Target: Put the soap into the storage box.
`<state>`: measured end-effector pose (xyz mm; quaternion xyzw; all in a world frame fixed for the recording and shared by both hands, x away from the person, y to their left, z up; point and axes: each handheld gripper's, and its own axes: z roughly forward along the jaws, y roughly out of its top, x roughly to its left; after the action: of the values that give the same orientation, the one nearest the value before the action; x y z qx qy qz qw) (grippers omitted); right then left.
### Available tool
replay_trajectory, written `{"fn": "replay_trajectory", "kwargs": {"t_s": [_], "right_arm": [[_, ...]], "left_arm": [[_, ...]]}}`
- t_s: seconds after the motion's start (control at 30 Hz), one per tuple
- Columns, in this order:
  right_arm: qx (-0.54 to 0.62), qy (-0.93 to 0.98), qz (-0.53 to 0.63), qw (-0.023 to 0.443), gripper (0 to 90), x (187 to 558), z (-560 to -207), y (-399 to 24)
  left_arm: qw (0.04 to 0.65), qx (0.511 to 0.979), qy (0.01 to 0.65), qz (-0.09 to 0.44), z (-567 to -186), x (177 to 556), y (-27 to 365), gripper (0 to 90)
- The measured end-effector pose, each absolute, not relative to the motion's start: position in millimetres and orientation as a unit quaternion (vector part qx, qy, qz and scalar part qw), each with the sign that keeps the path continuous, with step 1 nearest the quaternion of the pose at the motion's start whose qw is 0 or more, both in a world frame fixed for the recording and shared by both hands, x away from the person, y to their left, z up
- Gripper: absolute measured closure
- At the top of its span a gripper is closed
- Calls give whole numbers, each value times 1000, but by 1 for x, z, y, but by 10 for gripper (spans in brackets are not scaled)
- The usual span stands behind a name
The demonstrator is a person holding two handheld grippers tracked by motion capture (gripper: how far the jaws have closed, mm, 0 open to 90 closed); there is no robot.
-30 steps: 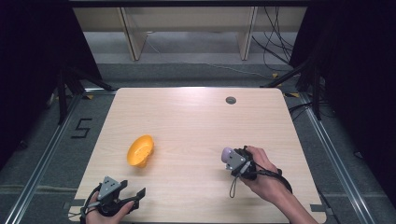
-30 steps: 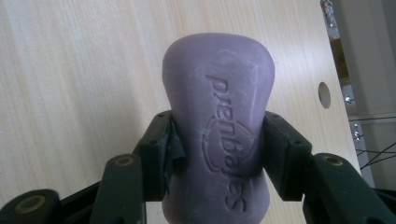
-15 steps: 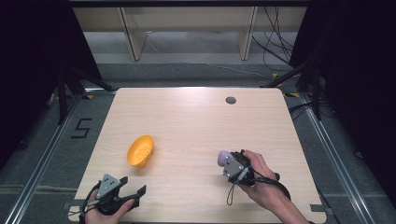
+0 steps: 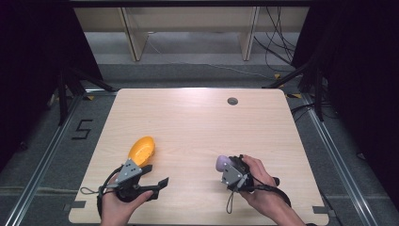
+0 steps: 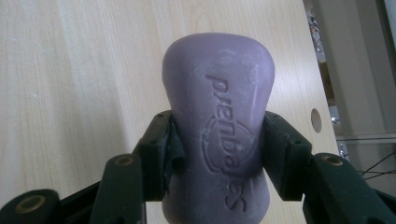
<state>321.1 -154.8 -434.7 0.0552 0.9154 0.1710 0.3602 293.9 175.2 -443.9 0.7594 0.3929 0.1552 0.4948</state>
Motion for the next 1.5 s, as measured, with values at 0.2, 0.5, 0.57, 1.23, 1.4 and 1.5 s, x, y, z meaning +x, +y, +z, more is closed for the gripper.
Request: {"fn": "replay_trajectory", "kwargs": {"t_s": [0.2, 0.5, 0.57, 1.23, 1.4, 1.5], "right_arm": [[55, 913, 173, 366, 499, 317, -434, -152], [40, 911, 177, 369, 499, 316, -434, -149], [58, 910, 178, 369, 499, 313, -435, -149], [31, 909, 184, 373, 499, 313, -434, -141], [24, 909, 179, 376, 499, 313, -433, -142], [39, 909, 180, 373, 499, 311, -433, -141]], "left_arm": [[497, 779, 360, 130, -428, 310, 149, 231], [497, 793, 336, 106, -422, 322, 125, 248], [496, 796, 332, 101, -420, 324, 120, 259], [504, 799, 327, 28, -422, 347, 63, 302], [497, 803, 328, 9, -426, 352, 54, 320], [497, 802, 332, 6, -427, 354, 50, 331]]}}
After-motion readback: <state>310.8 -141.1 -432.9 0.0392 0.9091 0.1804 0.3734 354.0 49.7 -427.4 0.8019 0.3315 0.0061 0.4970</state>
